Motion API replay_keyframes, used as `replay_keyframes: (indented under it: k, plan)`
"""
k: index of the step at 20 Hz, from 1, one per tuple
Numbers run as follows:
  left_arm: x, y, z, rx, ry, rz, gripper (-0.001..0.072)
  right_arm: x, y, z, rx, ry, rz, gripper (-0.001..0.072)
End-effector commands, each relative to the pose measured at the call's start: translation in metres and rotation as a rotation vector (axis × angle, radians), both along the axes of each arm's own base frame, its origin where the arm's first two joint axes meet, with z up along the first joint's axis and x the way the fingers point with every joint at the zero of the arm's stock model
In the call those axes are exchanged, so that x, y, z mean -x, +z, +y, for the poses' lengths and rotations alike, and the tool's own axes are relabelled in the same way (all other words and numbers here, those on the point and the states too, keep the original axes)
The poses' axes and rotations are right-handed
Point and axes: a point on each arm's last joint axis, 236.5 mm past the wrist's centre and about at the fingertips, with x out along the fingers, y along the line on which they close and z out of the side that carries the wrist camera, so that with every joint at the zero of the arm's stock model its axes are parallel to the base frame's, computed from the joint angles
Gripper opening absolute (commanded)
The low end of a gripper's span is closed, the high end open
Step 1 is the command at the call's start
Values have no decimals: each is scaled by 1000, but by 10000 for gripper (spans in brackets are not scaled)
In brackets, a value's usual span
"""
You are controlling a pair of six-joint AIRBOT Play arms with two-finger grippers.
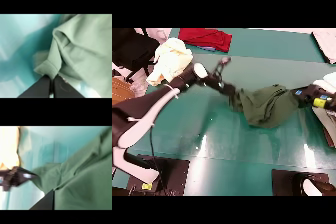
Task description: Fold the shirts.
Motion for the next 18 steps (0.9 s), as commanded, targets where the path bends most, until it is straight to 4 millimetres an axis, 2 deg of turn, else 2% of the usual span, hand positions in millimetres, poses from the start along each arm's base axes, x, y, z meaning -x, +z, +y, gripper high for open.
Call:
replay_keyframes:
  k: [1, 3, 4, 6, 8, 10, 12, 15, 16, 18]
  plan:
    - [-33, 155, 42, 107, 134, -284, 29, -7, 80, -11, 40, -21, -223, 20]
    - [-34, 268, 84, 93, 253, -592, 28, -12, 143, -17, 67, -58, -374, 20]
    - [-27, 309, 105, 53, 301, -711, 28, -12, 170, -18, 63, -73, -429, 20]
    - [-5, 364, 133, -34, 331, -847, 29, -5, 224, -13, 40, -63, -539, 21]
    - [13, 382, 150, -124, 324, -870, 30, 8, 261, 1, 48, -22, -623, 21]
    - [35, 385, 164, -216, 291, -837, 30, 31, 288, 20, 43, 39, -677, 22]
    - [60, 383, 181, -288, 287, -793, 30, 65, 303, 41, 21, 116, -687, 22]
    - [115, 379, 211, -335, 322, -701, 30, 119, 315, 55, -24, 149, -674, 22]
    - [135, 381, 218, -319, 339, -675, 30, 136, 311, 54, -22, 131, -650, 22]
    - [168, 385, 224, -286, 350, -651, 30, 161, 289, 47, -10, 67, -560, 22]
